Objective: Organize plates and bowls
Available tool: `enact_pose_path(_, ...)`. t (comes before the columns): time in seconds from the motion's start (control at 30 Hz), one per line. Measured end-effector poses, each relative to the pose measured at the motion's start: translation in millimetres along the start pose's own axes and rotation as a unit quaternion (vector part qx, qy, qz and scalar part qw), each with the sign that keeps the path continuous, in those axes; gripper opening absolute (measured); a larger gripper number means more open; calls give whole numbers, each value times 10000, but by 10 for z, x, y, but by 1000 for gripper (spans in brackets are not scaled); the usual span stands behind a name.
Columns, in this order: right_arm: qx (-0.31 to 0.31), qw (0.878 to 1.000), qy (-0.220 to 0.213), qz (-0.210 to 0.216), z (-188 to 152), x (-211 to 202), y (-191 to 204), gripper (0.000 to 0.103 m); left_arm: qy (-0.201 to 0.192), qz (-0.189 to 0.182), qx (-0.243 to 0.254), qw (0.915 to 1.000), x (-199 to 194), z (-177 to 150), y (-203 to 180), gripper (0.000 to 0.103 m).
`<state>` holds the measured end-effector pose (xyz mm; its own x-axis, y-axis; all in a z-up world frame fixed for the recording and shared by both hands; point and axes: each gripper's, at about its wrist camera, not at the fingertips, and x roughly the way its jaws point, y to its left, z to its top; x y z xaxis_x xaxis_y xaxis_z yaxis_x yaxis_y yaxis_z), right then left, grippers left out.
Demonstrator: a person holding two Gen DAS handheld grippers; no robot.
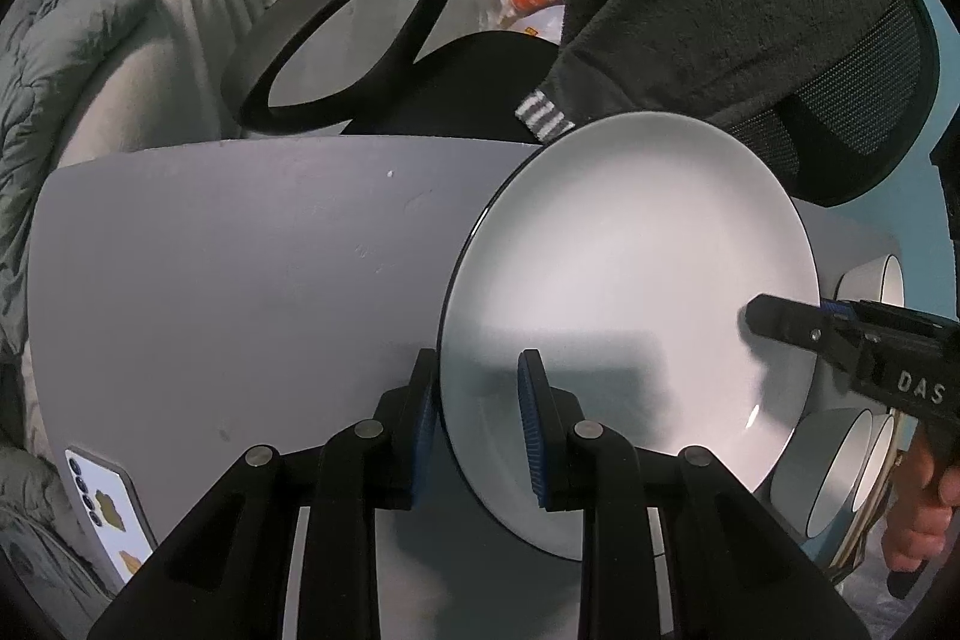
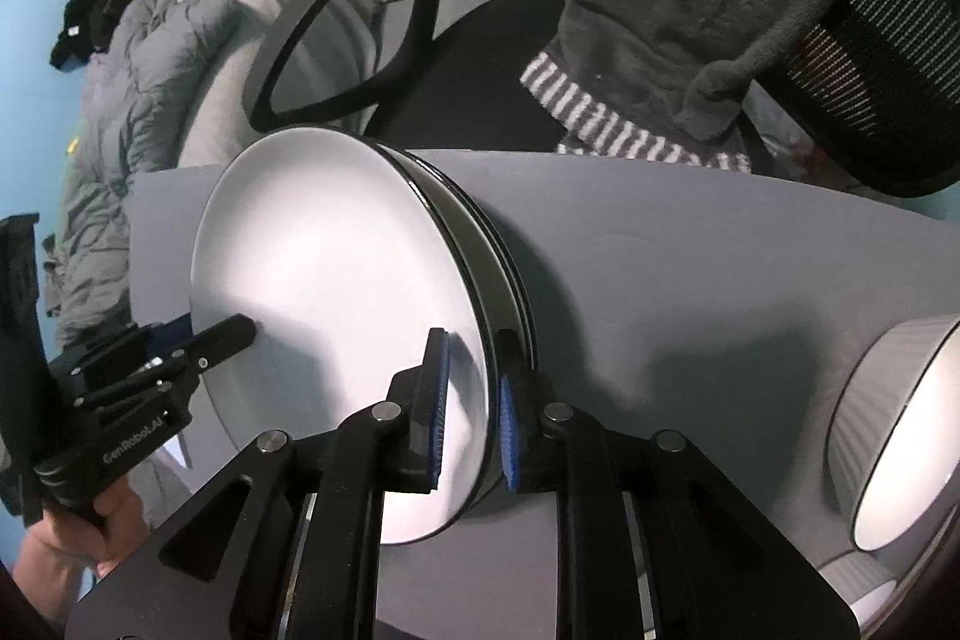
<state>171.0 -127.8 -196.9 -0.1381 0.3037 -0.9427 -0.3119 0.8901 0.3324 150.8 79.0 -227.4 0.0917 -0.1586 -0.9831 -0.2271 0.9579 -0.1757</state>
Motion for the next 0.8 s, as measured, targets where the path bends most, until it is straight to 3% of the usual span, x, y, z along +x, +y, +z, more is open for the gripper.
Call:
enact_pose_path(0.13,14,10000,50,-36,-8,-17,38,32,-69,19,-17,10000,-43,-15,23,25)
enact_pose_path(0.27,3,9999,91,-94,-5,-29,45,33,-119,98,6,9999,-86,-35,22,37)
enact_pose_path(0.4,29,9998,62,-175,-27,-85,76,36,-220,156,37,9996,-166,-75,-11,41)
enact_pose_path(0.47,-8,9996,-7,-266,-46,-119,112,38,-258,210,59,9994,-214,-104,-38,42)
enact_pose_path(0.57,-156,9978,-212,-616,-73,-205,189,53,-301,270,82,9991,-291,-148,-69,43)
enact_pose_path(0.67,-254,9965,-358,-711,-97,-305,258,53,-378,272,55,9989,-420,-210,-98,44)
enact_pose_path(0.8,-368,9930,-667,-906,-181,-518,389,56,-693,238,25,9973,-674,-330,-139,55)
